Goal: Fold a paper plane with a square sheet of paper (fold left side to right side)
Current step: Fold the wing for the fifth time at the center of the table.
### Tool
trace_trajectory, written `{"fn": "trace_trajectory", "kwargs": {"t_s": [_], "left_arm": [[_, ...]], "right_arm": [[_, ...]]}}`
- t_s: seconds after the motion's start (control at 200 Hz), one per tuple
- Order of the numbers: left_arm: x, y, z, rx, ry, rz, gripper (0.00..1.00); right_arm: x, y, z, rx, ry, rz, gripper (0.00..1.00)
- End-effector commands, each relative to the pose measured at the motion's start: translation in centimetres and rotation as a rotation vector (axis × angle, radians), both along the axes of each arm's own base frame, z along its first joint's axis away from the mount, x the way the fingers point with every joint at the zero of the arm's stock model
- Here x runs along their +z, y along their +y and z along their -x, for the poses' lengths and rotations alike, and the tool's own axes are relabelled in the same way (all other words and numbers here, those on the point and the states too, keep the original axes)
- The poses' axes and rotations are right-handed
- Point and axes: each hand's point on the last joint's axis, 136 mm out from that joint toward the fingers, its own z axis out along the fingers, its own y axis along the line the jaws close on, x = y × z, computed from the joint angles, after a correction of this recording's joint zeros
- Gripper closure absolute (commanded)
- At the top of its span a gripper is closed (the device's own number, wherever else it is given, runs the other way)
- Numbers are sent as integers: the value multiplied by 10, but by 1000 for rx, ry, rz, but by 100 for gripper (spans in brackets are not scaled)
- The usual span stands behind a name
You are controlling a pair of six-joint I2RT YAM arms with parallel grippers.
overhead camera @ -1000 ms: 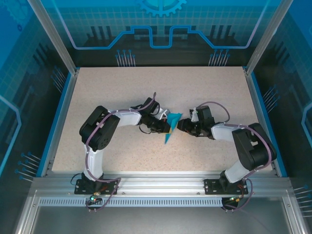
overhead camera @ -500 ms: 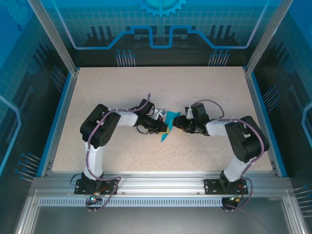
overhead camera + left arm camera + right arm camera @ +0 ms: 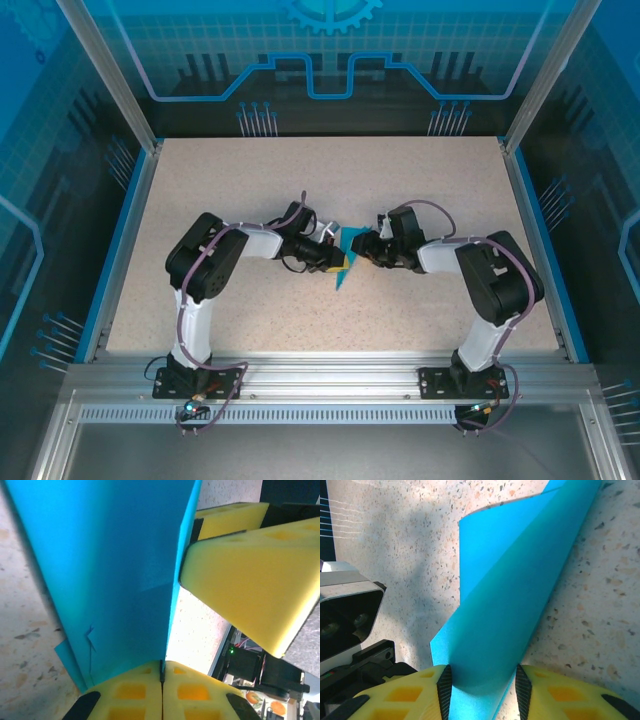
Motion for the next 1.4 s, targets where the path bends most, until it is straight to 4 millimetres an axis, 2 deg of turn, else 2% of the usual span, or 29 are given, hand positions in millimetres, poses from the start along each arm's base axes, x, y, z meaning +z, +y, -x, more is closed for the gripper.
{"fn": "trace_trajectory", "kwargs": {"t_s": [0.0, 0.24, 0.445, 0.65, 0.855, 1.035, 1.396], "left_arm": [[-6, 5, -3, 21, 44, 15, 94], [-6, 5, -4, 27, 46, 17, 93], [-3, 4, -5, 27, 40, 23, 88], [1, 5, -5, 26, 26, 22, 76], [13, 17, -9, 47, -7, 11, 66], [20, 32, -22, 90, -19, 11, 61], [16, 23, -44, 75, -7, 19, 59]], "right_arm": [[0, 8, -4, 2, 10, -10, 58], [-19, 4, 4, -6, 99, 27, 58], [-31, 1, 8, -13, 149, 58, 59], [-42, -1, 12, -18, 191, 72, 60], [-42, -1, 11, -17, 189, 70, 60], [-43, -1, 12, -18, 189, 71, 60], [-43, -1, 13, -11, 190, 71, 60]]}}
